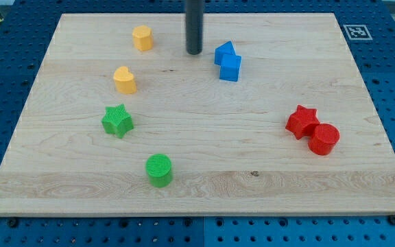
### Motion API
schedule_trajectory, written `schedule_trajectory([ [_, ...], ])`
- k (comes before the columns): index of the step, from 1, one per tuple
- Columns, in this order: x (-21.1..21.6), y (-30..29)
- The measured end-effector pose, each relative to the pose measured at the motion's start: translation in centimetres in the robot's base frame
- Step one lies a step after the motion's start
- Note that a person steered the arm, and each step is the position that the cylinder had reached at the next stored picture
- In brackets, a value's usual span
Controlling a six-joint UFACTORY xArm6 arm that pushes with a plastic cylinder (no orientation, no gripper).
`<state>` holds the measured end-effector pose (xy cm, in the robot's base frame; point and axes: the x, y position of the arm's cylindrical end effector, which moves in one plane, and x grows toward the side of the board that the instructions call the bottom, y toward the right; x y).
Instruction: Move the arm away from the blue triangle
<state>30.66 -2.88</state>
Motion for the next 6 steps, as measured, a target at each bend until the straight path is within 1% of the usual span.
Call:
schedule_trajectory([
  [1, 1.1, -1.7],
  [5, 11.9, -3.5],
  [6, 12.4, -6.5],
])
